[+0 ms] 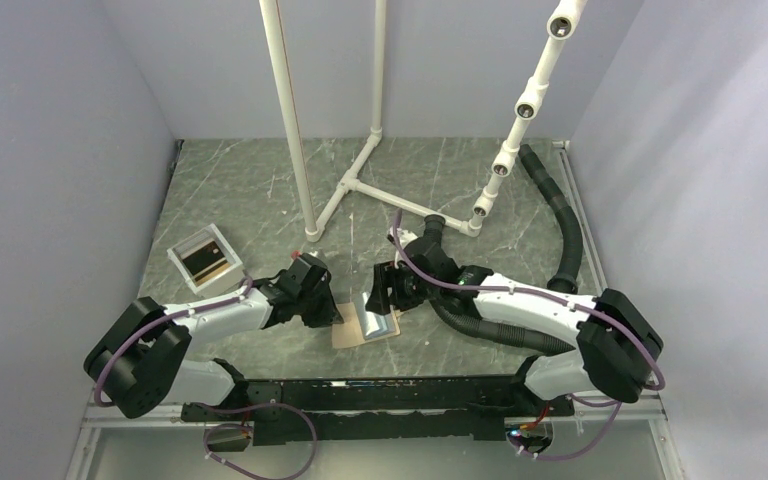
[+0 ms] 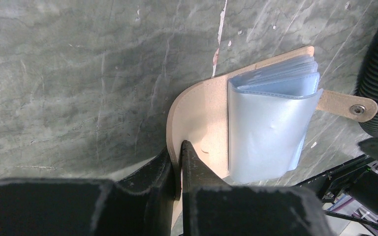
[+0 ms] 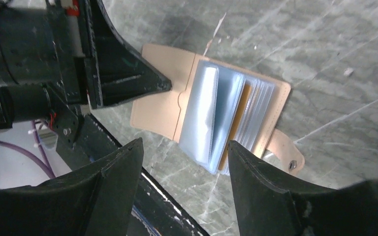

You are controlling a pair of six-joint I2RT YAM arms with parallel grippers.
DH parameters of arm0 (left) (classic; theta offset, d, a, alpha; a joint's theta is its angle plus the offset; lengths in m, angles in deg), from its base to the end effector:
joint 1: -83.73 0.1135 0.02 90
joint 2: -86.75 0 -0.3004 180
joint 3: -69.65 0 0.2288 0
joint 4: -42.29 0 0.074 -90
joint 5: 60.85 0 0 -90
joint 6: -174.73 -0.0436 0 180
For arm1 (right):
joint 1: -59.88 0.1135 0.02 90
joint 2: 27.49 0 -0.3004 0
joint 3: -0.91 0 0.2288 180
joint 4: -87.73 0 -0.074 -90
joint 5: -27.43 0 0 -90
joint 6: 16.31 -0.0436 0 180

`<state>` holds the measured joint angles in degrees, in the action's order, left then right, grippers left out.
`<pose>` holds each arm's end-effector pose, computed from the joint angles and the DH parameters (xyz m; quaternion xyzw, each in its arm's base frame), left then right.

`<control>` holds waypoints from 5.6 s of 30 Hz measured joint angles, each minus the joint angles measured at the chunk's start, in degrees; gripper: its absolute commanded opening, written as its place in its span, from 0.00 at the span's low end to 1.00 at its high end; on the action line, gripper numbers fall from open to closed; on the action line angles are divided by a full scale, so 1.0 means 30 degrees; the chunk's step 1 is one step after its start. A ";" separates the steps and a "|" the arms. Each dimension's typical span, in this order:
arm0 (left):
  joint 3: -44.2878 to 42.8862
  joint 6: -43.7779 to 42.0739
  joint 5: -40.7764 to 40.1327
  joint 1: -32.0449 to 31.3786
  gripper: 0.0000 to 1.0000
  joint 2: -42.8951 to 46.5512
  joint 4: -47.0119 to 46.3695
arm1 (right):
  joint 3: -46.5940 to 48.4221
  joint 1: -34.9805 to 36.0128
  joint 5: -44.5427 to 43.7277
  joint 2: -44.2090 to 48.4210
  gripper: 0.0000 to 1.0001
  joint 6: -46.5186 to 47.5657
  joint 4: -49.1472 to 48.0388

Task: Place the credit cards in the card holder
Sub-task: Open the card holder at the center of the board.

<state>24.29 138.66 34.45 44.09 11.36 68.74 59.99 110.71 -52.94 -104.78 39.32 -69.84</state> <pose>0.1570 -0.1353 0.1918 -0.1057 0.9507 -0.2402 0.1650 0.1586 0.2062 0.2588 -0.1643 0.8911 0.3378 0.2546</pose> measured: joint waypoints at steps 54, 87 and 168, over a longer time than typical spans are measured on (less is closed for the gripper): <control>0.0787 0.0386 -0.2055 0.0109 0.69 0.6011 0.5064 | -0.0663 0.1064 0.5719 -0.4823 0.62 -0.2331 -0.6776; 0.0430 -0.0634 0.2841 0.1698 0.55 0.1982 0.0474 | 0.0393 0.1290 -0.1188 -0.3949 0.24 0.0612 -0.0692; 0.0386 0.0838 0.5129 0.1647 0.46 0.0787 -0.3810 | -0.2506 0.2127 0.0940 -0.2288 0.44 -0.1392 -0.6404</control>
<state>25.45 141.18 49.84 49.03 13.72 57.31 52.47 117.09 -50.12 -111.65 35.15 -89.05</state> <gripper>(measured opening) 0.465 0.477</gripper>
